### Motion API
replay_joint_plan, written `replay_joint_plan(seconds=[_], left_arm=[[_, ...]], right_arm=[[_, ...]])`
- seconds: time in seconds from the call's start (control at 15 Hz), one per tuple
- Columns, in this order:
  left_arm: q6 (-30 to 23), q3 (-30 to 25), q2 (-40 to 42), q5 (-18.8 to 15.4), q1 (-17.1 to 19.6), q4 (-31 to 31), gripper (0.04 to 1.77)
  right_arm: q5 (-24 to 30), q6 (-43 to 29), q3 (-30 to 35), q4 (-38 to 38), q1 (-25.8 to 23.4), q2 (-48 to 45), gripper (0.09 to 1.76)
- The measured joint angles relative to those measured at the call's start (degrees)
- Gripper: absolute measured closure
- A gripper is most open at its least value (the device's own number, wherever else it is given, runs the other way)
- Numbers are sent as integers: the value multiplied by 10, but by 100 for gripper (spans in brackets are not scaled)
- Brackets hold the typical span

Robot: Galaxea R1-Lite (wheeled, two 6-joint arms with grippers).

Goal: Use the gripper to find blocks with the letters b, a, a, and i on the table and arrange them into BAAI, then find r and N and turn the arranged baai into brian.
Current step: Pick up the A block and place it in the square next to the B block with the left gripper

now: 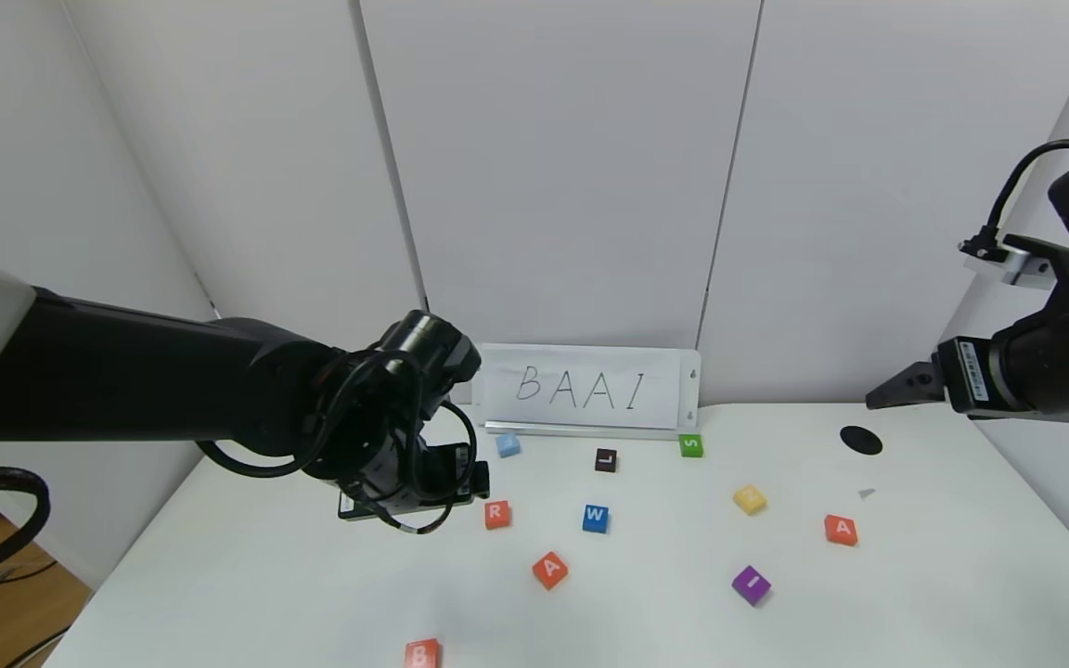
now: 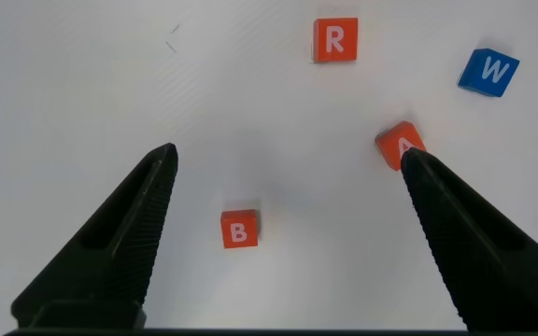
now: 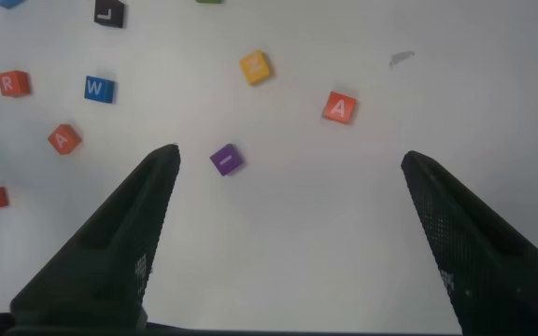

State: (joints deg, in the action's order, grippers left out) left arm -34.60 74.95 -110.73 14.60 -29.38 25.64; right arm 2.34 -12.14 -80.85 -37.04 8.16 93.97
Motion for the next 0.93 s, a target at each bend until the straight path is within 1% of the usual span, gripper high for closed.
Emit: replay_joint_plan(seconds=[0.07,0.2,0.33,0.53,0.67,0.8,0.93], left_arm=[[-7,7,-5,2,-4,1,11],[-40,25,-16,8,-16,7,11],[-85,56,-34,23,-33,40,11],[-152,104,-72,39,-73,74,10],[-182,126,-99,44,-101,78,10],[-207,147,-131,60,-128,78,10],[-234,175,-164,74,-145,87,10]], right_arm=[[0,0,0,1,-1,1,14],[-1,0,-1,1,-3,1,14],[-1,0,-1,1,-4,1,14],[0,0,-2,1,-5,1,14],[0,0,-2,1,-5,-1,14],[0,0,-2,0,-5,-2,14],[0,0,-2,0,-5,-2,14]])
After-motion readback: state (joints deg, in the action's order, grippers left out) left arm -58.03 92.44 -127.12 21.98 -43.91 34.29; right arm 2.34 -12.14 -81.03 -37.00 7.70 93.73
